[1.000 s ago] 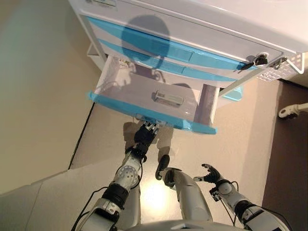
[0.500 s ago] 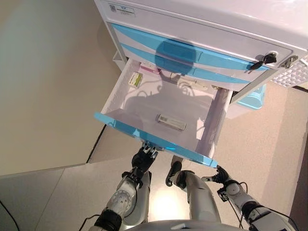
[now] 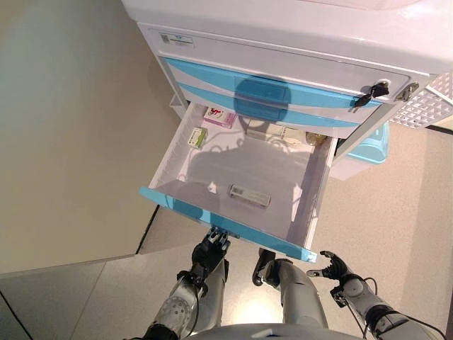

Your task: Open the drawer and pick up the medicine

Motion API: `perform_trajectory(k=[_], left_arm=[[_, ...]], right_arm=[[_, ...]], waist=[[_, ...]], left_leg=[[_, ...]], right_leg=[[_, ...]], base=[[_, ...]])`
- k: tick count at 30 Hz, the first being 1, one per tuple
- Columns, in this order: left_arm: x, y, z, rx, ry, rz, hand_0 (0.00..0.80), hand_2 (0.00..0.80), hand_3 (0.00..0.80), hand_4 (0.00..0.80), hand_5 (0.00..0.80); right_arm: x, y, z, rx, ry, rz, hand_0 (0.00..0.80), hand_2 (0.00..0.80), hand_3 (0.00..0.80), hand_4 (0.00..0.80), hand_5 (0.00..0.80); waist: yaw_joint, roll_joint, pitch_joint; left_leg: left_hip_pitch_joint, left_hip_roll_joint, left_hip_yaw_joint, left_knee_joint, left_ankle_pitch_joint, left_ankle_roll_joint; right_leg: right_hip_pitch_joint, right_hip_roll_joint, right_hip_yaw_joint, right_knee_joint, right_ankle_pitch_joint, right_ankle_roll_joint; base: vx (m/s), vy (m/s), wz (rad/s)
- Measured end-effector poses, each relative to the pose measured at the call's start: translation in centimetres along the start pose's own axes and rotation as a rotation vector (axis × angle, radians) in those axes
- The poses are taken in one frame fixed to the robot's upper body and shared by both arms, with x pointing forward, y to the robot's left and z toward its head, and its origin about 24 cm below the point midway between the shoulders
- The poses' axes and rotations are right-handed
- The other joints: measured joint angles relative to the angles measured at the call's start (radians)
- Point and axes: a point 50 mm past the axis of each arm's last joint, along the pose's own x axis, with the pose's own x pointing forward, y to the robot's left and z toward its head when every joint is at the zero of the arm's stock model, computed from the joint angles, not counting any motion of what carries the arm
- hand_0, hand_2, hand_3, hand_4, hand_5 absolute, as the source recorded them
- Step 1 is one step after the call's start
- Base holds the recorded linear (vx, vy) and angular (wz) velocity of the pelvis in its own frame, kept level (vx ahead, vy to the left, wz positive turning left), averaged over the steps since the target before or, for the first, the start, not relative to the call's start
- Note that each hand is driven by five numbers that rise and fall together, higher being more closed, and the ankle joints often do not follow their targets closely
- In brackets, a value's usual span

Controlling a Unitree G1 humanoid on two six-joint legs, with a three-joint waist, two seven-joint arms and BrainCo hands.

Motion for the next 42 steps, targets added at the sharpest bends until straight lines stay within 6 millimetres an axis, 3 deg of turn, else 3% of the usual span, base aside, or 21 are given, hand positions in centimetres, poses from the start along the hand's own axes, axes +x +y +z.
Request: perform_trajectory(k=[2, 3, 6, 7, 8, 9, 11, 12, 14, 17, 26, 30, 32, 33, 36, 42], left_arm=[[0.0, 0.1, 0.0, 0.003, 0.002, 0.004, 0.800, 0.800, 0.800, 0.800, 0.800], [0.0, 0.1, 0.0, 0.011, 0.002, 0.006, 0.712, 0.712, 0.712, 0.712, 0.712], [0.0, 0.3, 0.1, 0.039, -0.007, 0.016, 0.659, 0.659, 0.659, 0.659, 0.659], [-0.1, 0.4, 0.2, 0.040, -0.015, 0.019, 0.267, 0.267, 0.267, 0.267, 0.267], [-0.2, 0.7, 0.5, 0.035, -0.048, 0.039, 0.000, 0.000, 0.000, 0.000, 0.000], [-0.3, 1.1, 0.8, 0.027, -0.073, 0.063, 0.000, 0.000, 0.000, 0.000, 0.000], [-1.9, 5.1, 3.6, -0.037, -0.256, 0.341, 0.000, 0.000, 0.000, 0.000, 0.000], [-3.9, 7.4, 5.5, -0.045, -0.340, 0.496, 0.000, 0.000, 0.000, 0.000, 0.000], [-6.4, 9.5, 8.0, -0.021, -0.419, 0.634, 0.000, 0.000, 0.000, 0.000, 0.000], [-8.6, 10.7, 9.5, 0.054, -0.435, 0.734, 0.000, 0.000, 0.000, 0.000, 0.000], [-10.0, 12.7, 8.0, 0.208, -0.256, 0.940, 0.000, 0.000, 0.000, 0.000, 0.000], [-12.9, 14.5, 7.7, 0.425, -0.054, 1.134, 0.000, 0.000, 0.000, 0.000, 0.000], [-13.4, 14.6, 7.8, 0.559, 0.030, 1.170, 0.000, 0.000, 0.000, 0.000, 0.000], [-13.1, 14.5, 7.9, 0.726, 0.126, 1.166, 0.000, 0.000, 0.000, 0.000, 0.000], [-11.9, 13.9, 7.9, 0.984, 0.248, 1.103, 0.000, 0.000, 0.000, 0.000, 0.000], [-10.4, 13.1, 8.8, 1.130, 0.274, 1.051, 0.000, 0.000, 0.000, 0.000, 0.000]], right_arm=[[0.0, 0.0, 0.0, 0.000, 0.000, 0.000, 0.000, 0.000, 0.000, 0.000, 0.000], [0.0, 0.0, 0.0, 0.000, 0.000, 0.000, 0.000, 0.000, 0.000, 0.000, 0.000], [0.0, 0.1, 0.0, -0.001, 0.000, 0.002, 0.000, 0.000, 0.000, 0.000, 0.000], [0.0, 0.0, 0.1, -0.001, -0.002, 0.001, 0.000, 0.000, 0.000, 0.000, 0.000], [0.0, 0.0, 0.2, -0.001, -0.005, -0.001, 0.000, 0.000, 0.000, 0.000, 0.000], [0.0, 0.0, 0.2, 0.000, -0.006, -0.001, 0.000, 0.000, 0.000, 0.000, 0.000], [0.0, 0.2, 0.1, 0.002, -0.003, 0.004, 0.000, 0.000, 0.000, 0.000, 0.000], [0.0, 0.3, 0.1, 0.004, -0.003, 0.004, 0.000, 0.000, 0.000, 0.000, 0.000], [0.0, 0.2, 0.2, 0.007, -0.006, -0.001, 0.000, 0.000, 0.000, 0.000, 0.000], [0.2, 0.0, 0.7, 0.008, -0.018, -0.005, 0.000, 0.000, 0.000, 0.000, 0.000], [0.6, -0.4, 2.3, 0.037, -0.061, -0.019, 0.000, 0.000, 0.000, 0.000, 0.000], [0.7, -0.4, 2.8, 0.055, -0.073, -0.022, 0.000, 0.000, 0.000, 0.000, 0.000], [0.7, -0.4, 2.8, 0.060, -0.071, -0.036, 0.000, 0.000, 0.000, 0.000, 0.000], [0.7, -0.6, 2.7, 0.073, -0.066, -0.049, 0.000, 0.000, 0.000, 0.000, 0.000], [0.6, -1.1, 2.0, 0.118, -0.037, -0.091, 0.000, 0.000, 0.000, 0.000, 0.000], [0.3, -3.1, 1.3, 0.256, -0.042, -0.183, 0.000, 0.000, 0.000, 0.000, 0.000]], waist=[[0.000, -0.003, -0.001], [-0.001, -0.004, -0.001], [-0.001, -0.008, -0.001], [0.000, -0.011, 0.000], [0.000, -0.017, 0.003], [-0.001, -0.018, 0.004], [-0.004, -0.028, 0.011], [-0.006, -0.035, 0.016], [-0.003, -0.046, 0.043], [0.001, -0.055, 0.063], [-0.034, -0.077, 0.085], [-0.039, -0.080, 0.086], [-0.057, -0.079, 0.086], [-0.056, -0.079, 0.086], [-0.057, -0.080, 0.084], [-0.100, -0.096, 0.072]], left_leg=[[0.001, 0.000, 0.020, 0.000, 0.000, 0.000], [0.001, -0.002, 0.025, 0.000, 0.000, 0.000], [0.000, -0.004, 0.035, 0.000, -0.001, 0.000], [-0.002, -0.004, 0.043, 0.000, -0.005, 0.007], [-0.002, -0.008, 0.050, 0.001, -0.011, 0.017], [-0.001, -0.010, 0.050, 0.000, -0.011, 0.017], [-0.008, -0.014, 0.052, 0.003, -0.012, 0.017], [-0.020, -0.015, 0.052, 0.007, -0.013, 0.017], [-0.022, -0.018, 0.055, 0.008, -0.013, 0.018], [-0.022, -0.022, 0.068, 0.014, -0.021, 0.033], [-0.016, -0.028, 0.135, 0.020, -0.039, 0.082], [0.016, -0.013, 0.199, 0.004, -0.038, 0.099], [0.021, -0.013, 0.218, -0.005, -0.041, 0.106], [0.038, -0.007, 0.244, -0.038, -0.029, 0.117], [0.095, -0.013, 0.281, -0.101, -0.017, 0.132], [0.158, -0.032, 0.351, -0.174, 0.004, 0.157]], right_leg=[[-0.002, 0.000, 0.010, 0.000, 0.003, 0.004], [-0.004, 0.001, 0.019, -0.001, 0.005, 0.008], [-0.013, 0.001, 0.035, -0.002, 0.011, 0.016], [-0.019, 0.001, 0.044, -0.002, 0.014, 0.019], [-0.029, 0.002, 0.060, -0.002, 0.020, 0.023], [-0.032, 0.002, 0.065, -0.002, 0.022, 0.022], [-0.043, 0.002, 0.078, -0.003, 0.027, 0.023], [-0.054, 0.002, 0.080, -0.005, 0.030, 0.025], [-0.055, 0.001, 0.084, -0.009, 0.037, 0.028], [-0.052, 0.000, 0.097, -0.023, 0.048, 0.041], [-0.046, 0.001, 0.167, -0.082, 0.102, 0.083], [-0.027, 0.021, 0.223, -0.136, 0.152, 0.095], [-0.025, 0.025, 0.244, -0.160, 0.163, 0.105], [-0.017, 0.033, 0.267, -0.198, 0.189, 0.115], [0.027, 0.030, 0.297, -0.266, 0.227, 0.130], [0.065, 0.025, 0.353, -0.351, 0.295, 0.157]], base=[[0.021, 0.049, -0.11], [0.021, 0.069, -0.15], [0.005, 0.061, -0.16], [-0.003, 0.056, -0.28], [-0.003, 0.057, -0.28], [-0.004, 0.058, -0.28], [0.001, 0.062, -0.13], [0.004, 0.063, -0.05], [0.008, 0.050, -0.03], [0.008, 0.071, -0.10], [0.017, 0.074, -0.21], [-0.054, 0.098, -0.44], [0.014, 0.093, -0.41], [0.021, 0.080, -0.43], [0.012, 0.091, -0.41], [0.015, 0.094, -0.34]])
